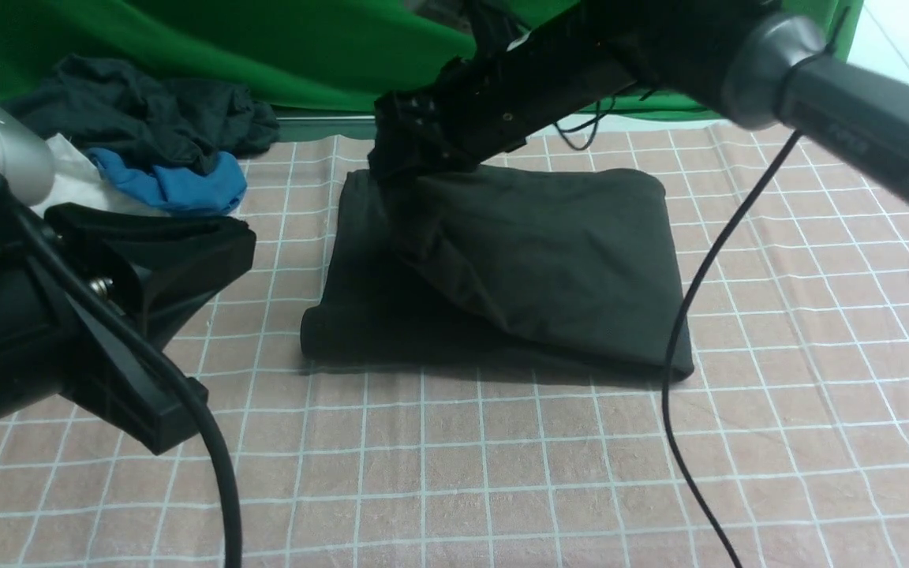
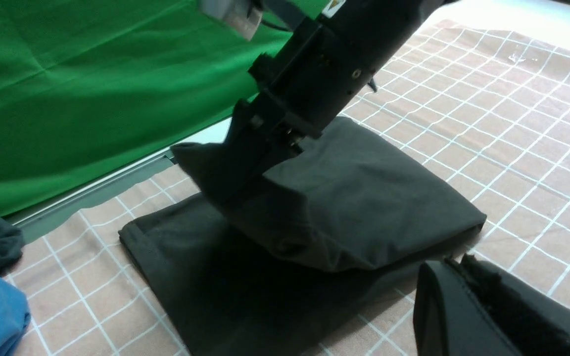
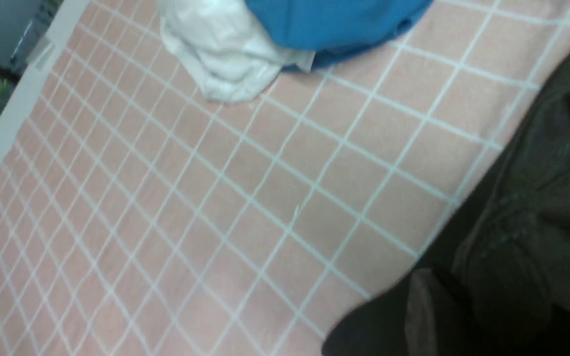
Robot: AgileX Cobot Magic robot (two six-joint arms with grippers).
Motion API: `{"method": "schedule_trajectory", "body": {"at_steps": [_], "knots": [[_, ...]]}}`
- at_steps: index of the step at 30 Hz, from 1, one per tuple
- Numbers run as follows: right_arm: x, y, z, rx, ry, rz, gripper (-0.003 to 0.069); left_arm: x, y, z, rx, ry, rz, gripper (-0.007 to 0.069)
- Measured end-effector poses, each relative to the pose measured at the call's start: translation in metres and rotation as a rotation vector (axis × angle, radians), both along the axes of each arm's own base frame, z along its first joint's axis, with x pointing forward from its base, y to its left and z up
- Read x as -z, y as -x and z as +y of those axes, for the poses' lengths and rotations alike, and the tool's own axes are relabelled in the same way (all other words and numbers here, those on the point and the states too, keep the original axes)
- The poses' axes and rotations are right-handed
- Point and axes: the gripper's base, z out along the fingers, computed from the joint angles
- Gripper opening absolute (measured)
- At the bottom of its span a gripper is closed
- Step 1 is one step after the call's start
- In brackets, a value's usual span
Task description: Fold a long-sleeved shirt over a pink coffee tablecloth.
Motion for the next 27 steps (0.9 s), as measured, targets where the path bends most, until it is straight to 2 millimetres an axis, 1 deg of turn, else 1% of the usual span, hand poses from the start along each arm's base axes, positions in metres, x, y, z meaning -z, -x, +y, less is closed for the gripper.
{"method": "schedule_trajectory", "body": {"at_steps": [3, 5, 6, 7, 8, 10, 11, 12, 13, 15, 16, 17, 19, 20, 21, 22, 23, 24, 26, 27], "knots": [[0.003, -0.001, 0.007, 0.029, -0.02, -0.013, 0.0088, 0.0, 0.0, 0.0, 0.003, -0.002, 0.004, 0.0017], [0.005, -0.001, 0.015, 0.062, -0.045, -0.023, 0.0153, 0.001, 0.001, -0.001, 0.01, -0.006, 0.014, 0.0017], [0.006, -0.001, 0.018, 0.068, -0.055, -0.021, 0.0204, 0.002, 0.001, -0.001, 0.011, -0.007, 0.017, 0.0017], [0.007, -0.001, 0.018, 0.07, -0.057, -0.02, 0.0216, 0.002, 0.001, -0.001, 0.012, -0.007, 0.018, 0.0017], [0.007, 0.001, 0.023, 0.069, -0.068, -0.015, 0.0304, 0.002, 0.001, -0.001, 0.013, -0.008, 0.02, 0.0017], [0.005, 0.004, 0.027, 0.062, -0.084, -0.003, 0.0441, 0.002, 0.001, -0.001, 0.016, -0.01, 0.023, 0.0017], [0.004, 0.005, 0.027, 0.058, -0.085, -0.001, 0.0451, 0.002, 0.002, -0.001, 0.017, -0.011, 0.026, 0.0017], [0.001, 0.006, 0.027, 0.052, -0.086, 0.001, 0.0492, 0.002, 0.002, -0.001, 0.015, -0.007, 0.03, 0.0017], [-0.004, 0.01, 0.026, 0.035, -0.086, 0.006, 0.0518, 0.003, 0.002, -0.001, 0.011, -0.006, 0.034, 0.0017], [-0.019, 0.013, 0.016, 0.004, -0.07, 0.002, 0.05, 0.003, 0.001, 0.0, 0.005, -0.005, 0.038, 0.0017], [-0.027, 0.015, 0.009, -0.011, -0.052, -0.01, 0.0468, 0.003, 0.001, 0.0, 0.003, -0.009, 0.039, 0.0017], [-0.034, 0.016, 0.002, -0.022, -0.021, -0.029, 0.0424, 0.003, 0.001, 0.0, 0.001, -0.009, 0.04, 0.0017], [-0.05, 0.02, -0.017, -0.047, 0.083, -0.085, 0.0296, 0.004, 0.001, 0.001, -0.009, -0.005, 0.049, 0.0017], [-0.053, 0.02, -0.019, -0.048, 0.093, -0.093, 0.0271, 0.004, 0.001, 0.001, -0.009, -0.007, 0.049, 0.0017], [-0.055, 0.021, -0.025, -0.049, 0.15, -0.115, 0.0221, 0.004, 0.001, 0.001, -0.014, -0.005, 0.052, 0.0017], [-0.056, 0.021, -0.032, -0.034, 0.217, -0.126, 0.0139, 0.004, 0.0, 0.002, -0.025, -0.007, 0.054, 0.0017], [-0.052, 0.022, -0.033, -0.029, 0.24, -0.12, 0.009, 0.004, 0.0, 0.003, -0.032, -0.007, 0.055, 0.0017], [-0.046, 0.022, -0.033, -0.028, 0.261, -0.106, 0.0066, 0.004, 0.0, 0.003, -0.04, -0.002, 0.059, 0.0017], [-0.032, 0.024, -0.031, -0.029, 0.288, -0.083, 0.0043, 0.005, -0.001, 0.004, -0.059, -0.001, 0.063, 0.0017], [-0.007, 0.027, -0.021, -0.04, 0.315, -0.051, 0.0036, 0.005, -0.001, 0.006, -0.081, 0.005, 0.071, 0.0017]]}}
